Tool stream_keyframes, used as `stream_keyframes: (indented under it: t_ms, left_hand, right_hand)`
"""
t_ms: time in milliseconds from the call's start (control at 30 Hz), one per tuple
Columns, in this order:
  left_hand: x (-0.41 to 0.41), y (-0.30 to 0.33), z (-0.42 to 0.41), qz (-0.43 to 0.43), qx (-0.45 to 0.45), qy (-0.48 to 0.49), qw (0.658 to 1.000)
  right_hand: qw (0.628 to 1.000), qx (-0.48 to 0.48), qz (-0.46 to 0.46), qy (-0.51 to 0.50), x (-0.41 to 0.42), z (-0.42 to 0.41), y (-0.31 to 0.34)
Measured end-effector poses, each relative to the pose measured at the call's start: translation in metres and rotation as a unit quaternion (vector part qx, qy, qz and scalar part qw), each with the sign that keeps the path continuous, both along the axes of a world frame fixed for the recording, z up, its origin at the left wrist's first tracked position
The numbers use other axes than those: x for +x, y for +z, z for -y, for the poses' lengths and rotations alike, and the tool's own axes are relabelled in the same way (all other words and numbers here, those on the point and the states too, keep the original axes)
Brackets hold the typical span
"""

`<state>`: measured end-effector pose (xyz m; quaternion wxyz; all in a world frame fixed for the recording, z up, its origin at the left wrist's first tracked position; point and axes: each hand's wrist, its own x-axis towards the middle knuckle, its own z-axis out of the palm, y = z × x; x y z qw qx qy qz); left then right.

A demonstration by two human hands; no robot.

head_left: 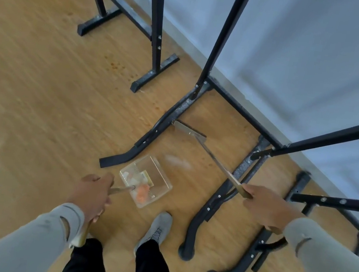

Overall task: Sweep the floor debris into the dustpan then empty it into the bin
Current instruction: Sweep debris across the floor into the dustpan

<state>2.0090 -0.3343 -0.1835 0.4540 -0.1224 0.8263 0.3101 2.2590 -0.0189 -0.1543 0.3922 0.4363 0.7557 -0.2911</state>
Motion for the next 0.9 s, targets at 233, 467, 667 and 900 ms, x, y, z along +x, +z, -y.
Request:
stream_keyframes:
  t_ms: [233,467,667,900]
  left_hand:
    - [-0.004,-0.004,0.016,-0.004,-0.016,-0.020,1.000]
    - [-0.013,0.000,0.016,-0.002,-0.016,-0.040,0.999]
    - [-0.014,0.001,-0.010,0.024,-0.013,-0.055,0.998]
    - [0.005,-0.008,-0.061,-0.006,-0.022,-0.101,0.995]
  right_hand:
    - [0.982,-0.011,0.094,0.162,0.004,0.048,-0.035]
    - [0.955,0.115,0.144,0.231,0.081,0.020,0.012]
    - [0.989,0.064,0.121,0.060,0.111,0.011,0.045]
    - [0.996,0.001,0.063,-0.069,0.055,0.079,-0.003]
